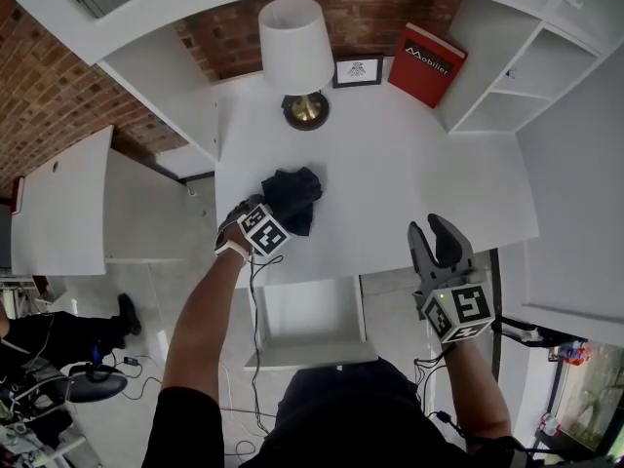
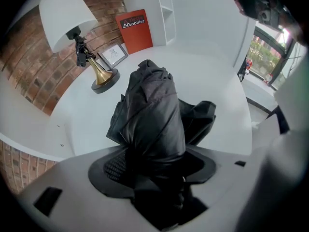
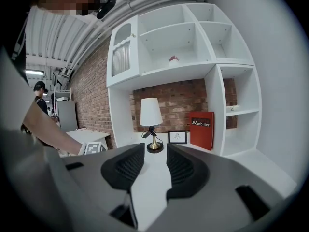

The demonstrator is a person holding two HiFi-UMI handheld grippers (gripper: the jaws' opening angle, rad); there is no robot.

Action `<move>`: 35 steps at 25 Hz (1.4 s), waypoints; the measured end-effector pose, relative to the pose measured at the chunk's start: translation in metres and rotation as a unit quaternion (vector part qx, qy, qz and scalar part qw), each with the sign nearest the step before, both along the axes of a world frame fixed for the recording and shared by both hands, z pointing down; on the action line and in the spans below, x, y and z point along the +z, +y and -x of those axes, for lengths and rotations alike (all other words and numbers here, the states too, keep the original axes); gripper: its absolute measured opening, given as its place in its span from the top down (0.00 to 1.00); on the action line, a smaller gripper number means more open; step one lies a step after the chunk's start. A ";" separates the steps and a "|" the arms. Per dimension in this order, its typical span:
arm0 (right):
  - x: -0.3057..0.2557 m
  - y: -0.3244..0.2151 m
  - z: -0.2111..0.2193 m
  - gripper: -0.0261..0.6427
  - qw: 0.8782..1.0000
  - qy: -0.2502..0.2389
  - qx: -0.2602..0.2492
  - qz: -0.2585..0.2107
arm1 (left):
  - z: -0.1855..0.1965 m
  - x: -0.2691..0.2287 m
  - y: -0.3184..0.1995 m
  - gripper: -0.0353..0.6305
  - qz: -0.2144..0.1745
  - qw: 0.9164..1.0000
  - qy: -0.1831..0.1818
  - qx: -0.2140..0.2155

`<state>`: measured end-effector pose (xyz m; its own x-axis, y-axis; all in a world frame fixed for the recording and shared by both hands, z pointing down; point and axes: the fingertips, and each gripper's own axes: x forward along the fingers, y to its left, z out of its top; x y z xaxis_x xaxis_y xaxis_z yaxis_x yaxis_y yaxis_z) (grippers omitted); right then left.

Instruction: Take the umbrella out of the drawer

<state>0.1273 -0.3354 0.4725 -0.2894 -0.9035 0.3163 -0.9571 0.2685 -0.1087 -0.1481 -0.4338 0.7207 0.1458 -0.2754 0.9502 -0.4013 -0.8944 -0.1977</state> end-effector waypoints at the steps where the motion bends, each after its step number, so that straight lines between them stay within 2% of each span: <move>1: 0.000 -0.001 0.001 0.75 1.000 0.000 0.001 0.000 | 0.001 0.000 -0.001 0.53 -0.003 1.000 0.004 -0.004; 9: -0.005 0.010 0.012 0.75 1.000 0.000 0.003 -0.004 | 0.007 -0.036 -0.001 0.50 -0.067 0.997 0.040 -0.001; 12: -0.018 0.017 0.023 0.75 1.000 -0.003 0.002 -0.014 | 0.009 -0.075 0.004 0.50 -0.106 0.990 0.089 -0.025; 14: -0.028 0.022 0.031 0.75 1.000 -0.003 0.000 -0.022 | 0.011 -0.118 0.006 0.50 -0.137 0.976 0.158 -0.068; 16: -0.039 0.028 0.039 0.76 1.000 -0.001 -0.002 -0.031 | 0.016 -0.163 0.011 0.50 -0.165 0.954 0.227 -0.104; 18: -0.048 0.038 0.047 0.76 0.999 0.002 -0.002 -0.039 | 0.021 -0.199 0.025 0.50 -0.189 0.937 0.269 -0.114; 22: -0.069 0.060 0.063 0.76 0.998 0.007 0.002 -0.056 | 0.028 -0.245 0.070 0.54 -0.210 0.916 0.319 -0.126; 26: -0.098 0.078 0.085 0.77 0.997 0.009 -0.001 -0.080 | 0.029 -0.297 0.112 0.63 -0.239 0.892 0.364 -0.122; 29: -0.124 0.091 0.100 0.79 0.994 0.015 0.004 -0.109 | 0.029 -0.347 0.139 0.73 -0.275 0.867 0.403 -0.100; 32: -0.154 0.103 0.113 0.84 0.989 0.022 0.013 -0.149 | 0.034 -0.392 0.158 0.78 -0.319 0.839 0.432 -0.088; 35: -0.179 0.113 0.125 0.86 0.984 0.028 0.011 -0.175 | 0.041 -0.427 0.176 0.82 -0.344 0.812 0.463 -0.085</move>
<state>0.0023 -0.2225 0.2939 -0.2599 -0.9656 -0.0010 -0.9648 0.2597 0.0407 -0.1888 -0.2581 0.2938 0.6141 -0.7863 0.0677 -0.7695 -0.6156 -0.1702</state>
